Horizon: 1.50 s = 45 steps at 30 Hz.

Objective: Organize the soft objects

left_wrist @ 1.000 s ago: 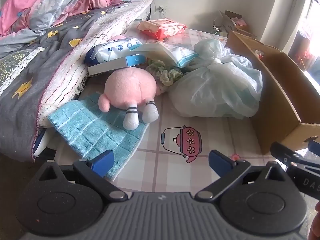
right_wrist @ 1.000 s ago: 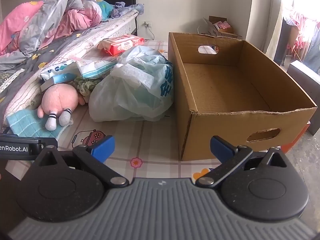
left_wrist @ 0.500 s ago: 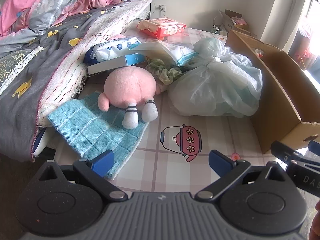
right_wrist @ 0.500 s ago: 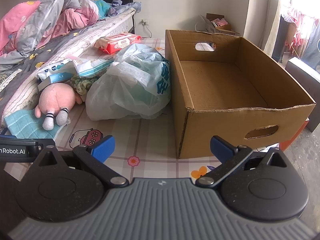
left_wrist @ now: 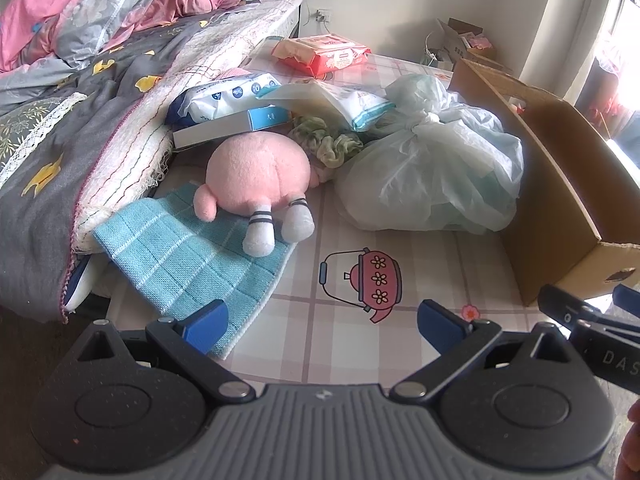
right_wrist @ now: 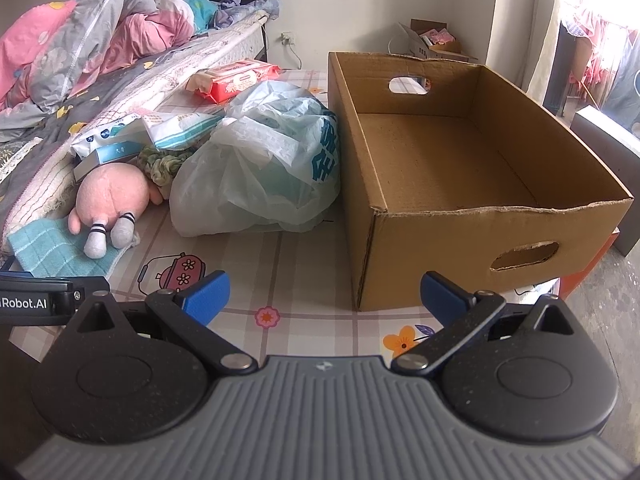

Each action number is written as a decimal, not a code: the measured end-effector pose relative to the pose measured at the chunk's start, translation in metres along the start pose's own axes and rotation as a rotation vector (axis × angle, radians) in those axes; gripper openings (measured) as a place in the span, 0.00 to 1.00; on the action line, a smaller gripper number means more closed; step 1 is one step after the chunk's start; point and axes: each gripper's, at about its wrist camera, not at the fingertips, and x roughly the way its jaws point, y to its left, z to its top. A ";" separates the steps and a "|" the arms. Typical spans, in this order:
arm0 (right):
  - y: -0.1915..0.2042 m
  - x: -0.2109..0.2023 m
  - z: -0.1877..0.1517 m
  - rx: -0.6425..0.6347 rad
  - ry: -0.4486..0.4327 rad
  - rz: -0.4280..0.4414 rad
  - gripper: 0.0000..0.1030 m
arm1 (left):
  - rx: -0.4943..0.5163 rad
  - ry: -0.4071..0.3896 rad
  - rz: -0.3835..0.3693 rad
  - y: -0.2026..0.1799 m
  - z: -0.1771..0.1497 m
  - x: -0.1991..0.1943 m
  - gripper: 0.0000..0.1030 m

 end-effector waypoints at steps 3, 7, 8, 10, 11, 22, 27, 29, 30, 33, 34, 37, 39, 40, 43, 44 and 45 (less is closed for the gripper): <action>0.000 0.001 0.000 0.002 0.002 0.000 0.99 | -0.001 0.000 0.000 0.000 0.000 0.000 0.98; 0.000 0.001 -0.001 0.003 0.003 0.001 0.99 | -0.001 0.000 0.000 0.000 0.000 0.000 0.98; 0.000 0.001 -0.001 0.004 0.004 0.000 0.99 | -0.001 0.000 0.001 0.000 0.000 0.000 0.98; 0.000 0.001 -0.001 0.004 0.005 0.000 0.99 | 0.000 0.000 0.000 0.000 0.000 0.000 0.98; 0.000 0.001 -0.001 0.006 0.006 0.000 0.99 | 0.000 0.000 0.000 0.000 0.000 0.000 0.98; 0.000 0.002 -0.001 0.006 0.007 0.000 0.99 | 0.000 0.000 0.000 -0.001 0.000 0.000 0.98; 0.000 0.002 -0.001 0.006 0.007 -0.001 0.99 | -0.001 0.001 0.000 -0.001 0.000 0.000 0.98; 0.000 0.002 -0.001 0.007 0.008 0.000 0.99 | 0.000 0.001 0.000 -0.001 -0.001 0.000 0.98; 0.000 0.002 -0.001 0.007 0.009 0.000 0.99 | 0.000 0.001 0.000 -0.001 -0.001 0.000 0.98; -0.001 0.004 -0.002 0.007 0.010 -0.002 0.99 | -0.002 0.002 0.000 0.000 -0.002 0.001 0.98; -0.001 0.004 -0.002 0.007 0.009 -0.002 0.99 | -0.003 0.003 0.000 0.000 -0.002 0.001 0.98; -0.001 0.004 -0.002 0.007 0.009 -0.002 0.99 | -0.005 0.006 0.001 0.001 -0.002 0.003 0.98; -0.001 0.004 -0.002 0.007 0.009 -0.002 0.99 | -0.006 0.009 0.003 0.001 -0.002 0.003 0.98; -0.001 0.004 -0.002 0.008 0.009 -0.001 0.99 | -0.006 0.009 0.005 0.001 -0.001 0.003 0.98; 0.000 0.006 -0.002 0.006 0.013 0.004 0.99 | -0.010 0.008 0.009 0.002 0.000 0.002 0.98; 0.001 0.006 -0.001 0.004 0.013 0.006 0.99 | -0.012 0.007 0.009 0.003 0.000 0.002 0.98; 0.002 0.006 -0.001 0.000 0.013 0.008 0.99 | -0.014 0.006 0.010 0.004 -0.001 0.002 0.98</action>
